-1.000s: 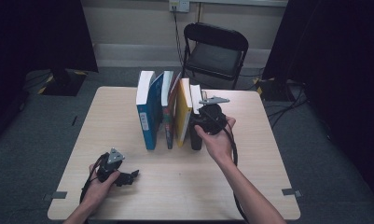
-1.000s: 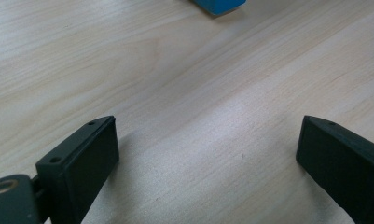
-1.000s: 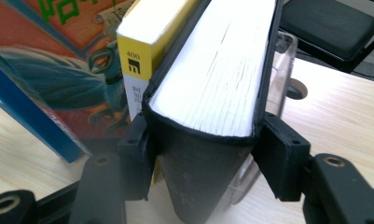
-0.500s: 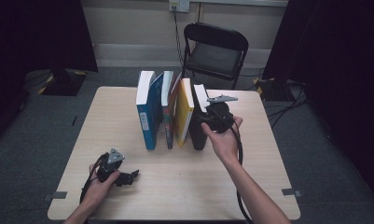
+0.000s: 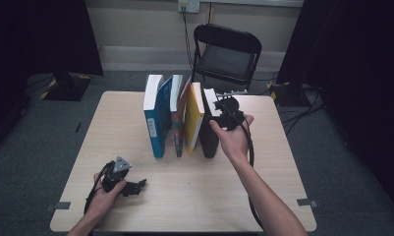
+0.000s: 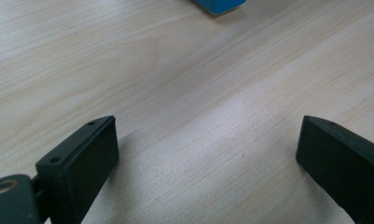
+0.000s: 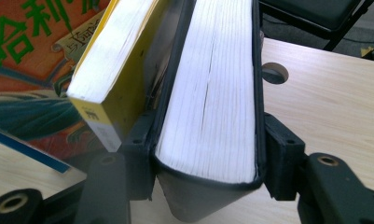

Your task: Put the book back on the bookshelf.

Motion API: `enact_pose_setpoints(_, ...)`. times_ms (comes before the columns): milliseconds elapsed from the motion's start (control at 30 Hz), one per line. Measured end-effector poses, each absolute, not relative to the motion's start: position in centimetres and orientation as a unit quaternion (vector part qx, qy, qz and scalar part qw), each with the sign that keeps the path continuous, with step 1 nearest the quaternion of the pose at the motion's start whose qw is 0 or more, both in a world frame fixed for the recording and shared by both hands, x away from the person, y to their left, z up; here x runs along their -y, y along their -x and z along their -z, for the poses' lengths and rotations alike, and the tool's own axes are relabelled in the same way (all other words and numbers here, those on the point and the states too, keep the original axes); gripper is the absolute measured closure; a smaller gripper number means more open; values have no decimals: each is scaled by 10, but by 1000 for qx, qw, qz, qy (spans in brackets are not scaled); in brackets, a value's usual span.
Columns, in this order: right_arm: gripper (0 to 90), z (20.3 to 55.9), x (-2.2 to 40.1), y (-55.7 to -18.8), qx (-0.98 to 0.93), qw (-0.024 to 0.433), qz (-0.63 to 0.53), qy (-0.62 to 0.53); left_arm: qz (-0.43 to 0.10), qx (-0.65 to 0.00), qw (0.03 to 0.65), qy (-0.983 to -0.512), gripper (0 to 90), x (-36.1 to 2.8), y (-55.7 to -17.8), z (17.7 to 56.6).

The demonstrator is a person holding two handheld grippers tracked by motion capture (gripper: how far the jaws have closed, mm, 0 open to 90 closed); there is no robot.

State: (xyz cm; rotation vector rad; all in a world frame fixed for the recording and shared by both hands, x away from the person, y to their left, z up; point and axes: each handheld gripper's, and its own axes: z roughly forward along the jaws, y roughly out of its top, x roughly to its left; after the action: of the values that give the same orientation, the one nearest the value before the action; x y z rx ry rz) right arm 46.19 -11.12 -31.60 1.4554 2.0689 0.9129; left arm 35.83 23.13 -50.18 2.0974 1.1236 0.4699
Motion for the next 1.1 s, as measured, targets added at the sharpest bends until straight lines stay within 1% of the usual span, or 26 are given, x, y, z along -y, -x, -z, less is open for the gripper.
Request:
enact_pose_setpoints(167,461,312,113,-469,-749,208,-320,-542,-182,-434,350,-810,55,-231,-358,502)
enact_pose_setpoints(233,460,310,112,-471,-752,211,-311,-542,-182,-438,354,-806,55,-231,-358,502)
enact_pose_setpoints(400,451,306,109,-480,-760,192,-295,-546,-182,-438,354,-806,55,-231,-358,502)
enact_pose_setpoints(533,448,302,104,-493,-768,174,-272,-554,-182,-435,352,-808,55,-231,-358,502)
enact_pose_setpoints(767,454,297,98,-512,-779,156,-231,-562,-182,-437,354,-807,55,-231,-358,502)
enact_pose_setpoints(800,456,296,96,-519,-782,138,-215,-569,-181,-435,354,-808,55,-231,-358,502)
enact_pose_setpoints(967,462,294,92,-534,-789,110,-177,-577,-179,-435,353,-809,55,-231,-358,502)
enact_pose_setpoints(1100,462,295,90,-545,-795,68,-144,-586,-179,-435,353,-809,55,-231,-358,502)
